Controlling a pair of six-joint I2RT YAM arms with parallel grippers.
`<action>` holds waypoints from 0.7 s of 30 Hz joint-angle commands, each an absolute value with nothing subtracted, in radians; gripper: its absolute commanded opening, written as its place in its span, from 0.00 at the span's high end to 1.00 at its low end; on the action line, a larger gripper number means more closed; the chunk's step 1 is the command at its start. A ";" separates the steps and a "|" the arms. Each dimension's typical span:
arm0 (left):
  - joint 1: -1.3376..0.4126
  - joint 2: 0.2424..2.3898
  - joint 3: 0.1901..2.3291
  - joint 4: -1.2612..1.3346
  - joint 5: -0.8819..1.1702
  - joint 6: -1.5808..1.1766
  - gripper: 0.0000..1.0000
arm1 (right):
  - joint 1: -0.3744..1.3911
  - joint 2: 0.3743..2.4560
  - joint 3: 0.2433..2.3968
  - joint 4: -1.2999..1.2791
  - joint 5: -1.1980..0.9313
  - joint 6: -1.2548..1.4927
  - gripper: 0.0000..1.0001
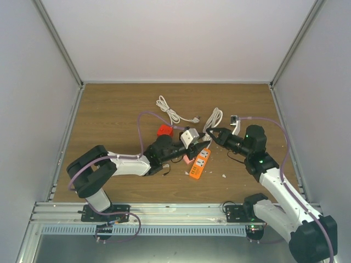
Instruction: Insert the plug
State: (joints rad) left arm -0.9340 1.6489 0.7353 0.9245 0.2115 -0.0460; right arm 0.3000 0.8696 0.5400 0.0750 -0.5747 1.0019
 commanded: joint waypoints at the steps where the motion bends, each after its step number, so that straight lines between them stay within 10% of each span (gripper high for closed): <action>1: -0.934 1.667 0.760 0.986 0.229 -0.051 0.62 | 0.307 0.844 0.540 0.111 -0.577 0.981 0.99; 6: -0.913 1.664 0.754 0.956 0.268 -0.036 0.76 | 0.307 0.836 0.544 0.090 -0.574 0.955 0.81; 12: -0.835 1.605 0.698 0.903 0.356 -0.006 0.83 | 0.305 0.831 0.557 0.025 -0.561 0.892 0.02; 21: -0.641 1.440 0.688 0.560 0.565 0.181 0.86 | 0.303 0.861 0.648 -0.243 -0.547 0.654 0.00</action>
State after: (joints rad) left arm -0.7021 1.5211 0.6674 0.6998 0.4335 0.0666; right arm 0.3000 0.8551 0.5896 -0.0883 -0.5575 0.8047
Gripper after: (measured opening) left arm 0.335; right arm 0.995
